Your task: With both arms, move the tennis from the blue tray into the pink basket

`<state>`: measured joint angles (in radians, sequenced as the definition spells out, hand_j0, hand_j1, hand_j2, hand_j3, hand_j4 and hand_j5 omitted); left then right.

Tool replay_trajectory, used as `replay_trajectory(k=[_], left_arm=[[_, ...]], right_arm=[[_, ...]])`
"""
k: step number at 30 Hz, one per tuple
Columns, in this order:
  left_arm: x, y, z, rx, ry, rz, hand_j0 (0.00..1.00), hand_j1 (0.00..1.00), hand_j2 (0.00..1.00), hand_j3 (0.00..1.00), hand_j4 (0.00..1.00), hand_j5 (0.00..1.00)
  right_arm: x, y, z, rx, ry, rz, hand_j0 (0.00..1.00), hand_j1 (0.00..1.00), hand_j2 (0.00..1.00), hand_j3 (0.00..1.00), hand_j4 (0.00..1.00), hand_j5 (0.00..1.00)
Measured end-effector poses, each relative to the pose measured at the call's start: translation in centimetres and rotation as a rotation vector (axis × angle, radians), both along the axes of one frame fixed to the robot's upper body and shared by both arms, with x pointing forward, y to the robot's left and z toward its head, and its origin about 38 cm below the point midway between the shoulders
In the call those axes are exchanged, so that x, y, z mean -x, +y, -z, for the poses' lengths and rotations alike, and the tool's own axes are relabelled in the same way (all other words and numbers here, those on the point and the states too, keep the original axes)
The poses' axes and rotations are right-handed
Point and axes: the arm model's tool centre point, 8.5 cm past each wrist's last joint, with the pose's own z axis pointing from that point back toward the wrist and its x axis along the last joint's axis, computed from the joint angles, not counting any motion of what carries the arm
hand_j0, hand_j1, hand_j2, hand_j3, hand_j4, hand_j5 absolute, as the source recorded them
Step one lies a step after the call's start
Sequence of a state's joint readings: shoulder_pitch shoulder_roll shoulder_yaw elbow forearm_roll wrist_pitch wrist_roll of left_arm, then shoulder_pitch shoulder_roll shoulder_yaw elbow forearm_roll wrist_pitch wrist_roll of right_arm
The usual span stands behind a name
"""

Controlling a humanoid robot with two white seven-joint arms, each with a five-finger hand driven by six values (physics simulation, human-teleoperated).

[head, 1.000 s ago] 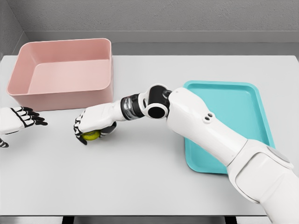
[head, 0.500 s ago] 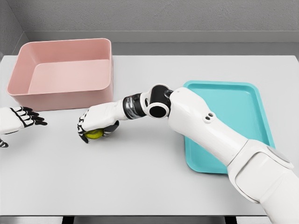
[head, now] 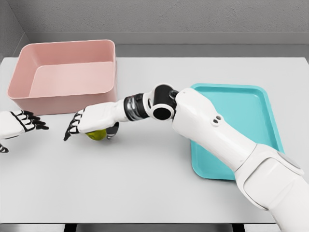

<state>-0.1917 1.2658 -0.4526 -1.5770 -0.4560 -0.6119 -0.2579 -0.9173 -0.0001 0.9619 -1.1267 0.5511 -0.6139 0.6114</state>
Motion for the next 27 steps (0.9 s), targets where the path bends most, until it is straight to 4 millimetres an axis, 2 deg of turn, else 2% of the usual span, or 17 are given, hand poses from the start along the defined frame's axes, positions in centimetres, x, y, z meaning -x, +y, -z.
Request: replay_trajectory(k=[7,8,10,16,19,22,25,27], left_arm=[[0.0,0.0,0.0,-0.001,0.000,0.000,1.00,1.00,1.00,1.00,1.00,1.00],[0.0,0.0,0.0,-0.002,0.000,0.000,1.00,1.00,1.00,1.00,1.00,1.00],[0.0,0.1,-0.1,-0.003,0.000,-0.001,1.00,1.00,1.00,1.00,1.00,1.00],[0.0,0.1,-0.1,-0.003,0.000,0.000,1.00,1.00,1.00,1.00,1.00,1.00],[0.0,0.0,0.0,-0.001,0.001,0.000,1.00,1.00,1.00,1.00,1.00,1.00],[-0.1,-0.2,0.0,0.005,-0.004,0.004,1.00,1.00,1.00,1.00,1.00,1.00],[-0.4,-1.2,-0.1,0.028,-0.019,0.022,1.00,1.00,1.00,1.00,1.00,1.00],[-0.5,-2.0,0.1,0.049,-0.025,0.037,1.00,1.00,1.00,1.00,1.00,1.00]], right_arm=[[1.1,0.5,-5.2,-0.132,-0.089,-0.042,0.99,0.99,0.99,0.99,0.99,0.99],[1.2,0.0,-5.9,-0.147,-0.104,-0.042,0.99,0.99,0.99,0.99,0.99,0.99],[1.0,-2.1,-7.2,-0.177,-0.140,-0.024,0.99,0.99,0.99,0.99,0.99,0.99],[0.8,-12.4,-10.0,-0.255,-0.243,0.110,0.99,0.99,0.99,0.99,0.99,0.99],[0.7,-19.5,-8.8,-0.307,-0.184,0.250,1.00,1.00,1.00,1.00,1.00,1.00],[1.4,-27.1,-6.6,-0.367,-0.112,0.433,1.00,1.00,1.00,1.00,1.00,1.00],[1.9,-33.3,-7.6,-0.444,-0.126,0.579,1.00,1.00,1.00,1.00,1.00,1.00],[3.2,-36.7,-6.7,-0.480,-0.096,0.662,1.00,1.00,1.00,1.00,1.00,1.00]])
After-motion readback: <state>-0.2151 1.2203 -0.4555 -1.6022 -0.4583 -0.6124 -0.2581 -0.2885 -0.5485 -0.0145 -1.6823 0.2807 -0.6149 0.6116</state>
